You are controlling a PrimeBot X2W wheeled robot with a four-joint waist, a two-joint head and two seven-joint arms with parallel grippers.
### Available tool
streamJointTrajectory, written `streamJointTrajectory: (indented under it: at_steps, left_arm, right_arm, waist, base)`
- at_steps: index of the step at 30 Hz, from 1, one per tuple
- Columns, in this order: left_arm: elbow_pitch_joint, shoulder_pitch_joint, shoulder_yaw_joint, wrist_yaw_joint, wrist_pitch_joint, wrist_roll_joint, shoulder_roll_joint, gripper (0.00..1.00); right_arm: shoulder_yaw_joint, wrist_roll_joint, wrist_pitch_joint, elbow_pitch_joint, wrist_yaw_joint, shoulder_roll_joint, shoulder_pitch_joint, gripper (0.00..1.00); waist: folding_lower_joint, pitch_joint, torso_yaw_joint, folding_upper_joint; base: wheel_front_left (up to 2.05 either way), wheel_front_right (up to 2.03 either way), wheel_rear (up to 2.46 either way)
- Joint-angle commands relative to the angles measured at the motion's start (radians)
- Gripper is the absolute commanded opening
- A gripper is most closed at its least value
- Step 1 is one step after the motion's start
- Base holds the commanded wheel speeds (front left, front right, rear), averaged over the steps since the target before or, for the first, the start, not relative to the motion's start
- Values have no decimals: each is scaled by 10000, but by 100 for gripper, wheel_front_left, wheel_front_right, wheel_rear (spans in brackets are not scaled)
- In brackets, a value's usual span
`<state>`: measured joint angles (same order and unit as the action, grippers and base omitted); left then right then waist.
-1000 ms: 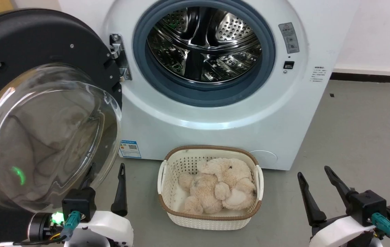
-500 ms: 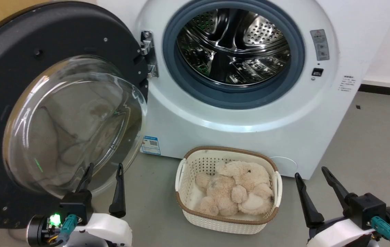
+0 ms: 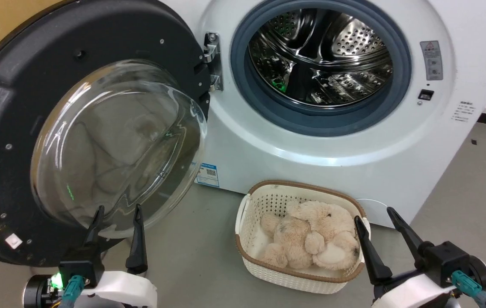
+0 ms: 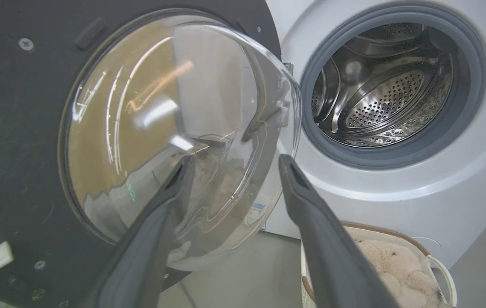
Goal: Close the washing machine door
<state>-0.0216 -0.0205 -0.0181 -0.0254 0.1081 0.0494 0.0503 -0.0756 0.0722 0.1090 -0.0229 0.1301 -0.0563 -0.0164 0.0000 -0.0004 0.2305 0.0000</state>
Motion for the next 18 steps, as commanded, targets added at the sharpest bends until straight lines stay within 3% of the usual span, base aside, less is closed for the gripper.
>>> streamJointTrajectory:
  at_steps: [1,18]
  left_arm:
    - [-69,-132,-46,-58,98,59,11,100]
    - [-595,-573,-299,-461,474,347,1,100]
  right_arm:
    - [-61,82,89,-24,3,-31,129,100]
    - [-801,563,465,-458,4,-276,772,100]
  waist:
    - [0,28,74,0]
    - [0,217,932,0]
  base:
    - [0,0,0]
    - [-2,-2,-2]
